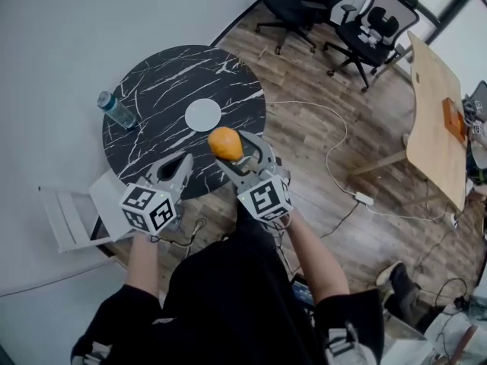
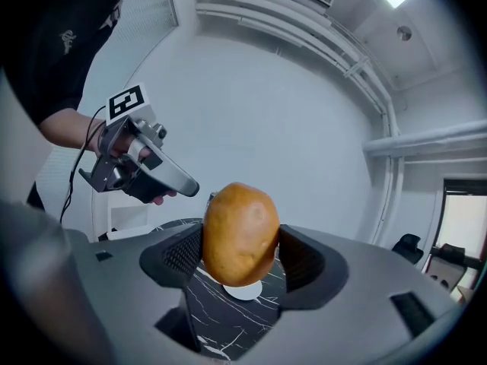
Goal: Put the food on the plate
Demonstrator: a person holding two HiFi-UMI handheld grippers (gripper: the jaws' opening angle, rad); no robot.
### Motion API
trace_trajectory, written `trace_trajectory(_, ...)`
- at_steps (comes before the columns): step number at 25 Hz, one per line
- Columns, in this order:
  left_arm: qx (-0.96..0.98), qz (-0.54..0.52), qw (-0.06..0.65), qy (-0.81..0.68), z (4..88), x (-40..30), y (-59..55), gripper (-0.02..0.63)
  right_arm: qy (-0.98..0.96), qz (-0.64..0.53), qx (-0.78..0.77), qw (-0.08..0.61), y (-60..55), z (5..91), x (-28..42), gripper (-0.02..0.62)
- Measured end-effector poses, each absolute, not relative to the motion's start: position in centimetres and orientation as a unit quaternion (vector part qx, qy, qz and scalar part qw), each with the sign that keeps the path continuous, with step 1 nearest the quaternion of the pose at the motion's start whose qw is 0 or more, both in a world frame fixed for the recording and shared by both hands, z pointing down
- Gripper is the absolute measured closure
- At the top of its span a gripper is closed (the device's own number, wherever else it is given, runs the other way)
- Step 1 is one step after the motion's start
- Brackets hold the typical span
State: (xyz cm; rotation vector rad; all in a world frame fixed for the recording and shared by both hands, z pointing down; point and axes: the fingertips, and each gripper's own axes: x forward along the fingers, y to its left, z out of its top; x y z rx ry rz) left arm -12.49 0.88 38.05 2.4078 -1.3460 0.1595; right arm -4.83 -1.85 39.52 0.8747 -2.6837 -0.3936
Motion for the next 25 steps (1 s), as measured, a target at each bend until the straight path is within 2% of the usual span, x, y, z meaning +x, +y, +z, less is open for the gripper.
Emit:
trace_trajectory(7, 0.849, 0.068, 0.220, -0.477, 39.3, -13.3, -5.6, 0.601, -0.949, -0.113, 0.263, 0.133, -9.0, 41.4, -6.7, 0.295)
trace_trajectory(12, 0.848, 0.034, 0.278, -0.450, 40.2, -13.0, -10.2, 0.448, -0.963, -0.109, 0.208, 0.134, -13.0, 43.3, -8.9, 0.295)
trace_trajectory(14, 0.843, 0.008, 0.312, -0.439, 40.6, -13.1, -11.8, 0.413, -0.968, -0.108, 0.183, 0.134, -14.0, 44.1, -9.9, 0.295)
trace_trajectory(19, 0.828, -0.003, 0.361, -0.429, 42.4, -13.5, -13.8, 0.351, -0.977, -0.109, 0.133, 0.124, -14.9, 45.4, -11.8, 0.295)
trace_trajectory(25, 0.814, 0.003, 0.382, -0.438, 44.6, -13.4, -15.9, 0.337, -0.983, -0.104, 0.104, 0.112, -15.8, 46.6, -12.5, 0.295)
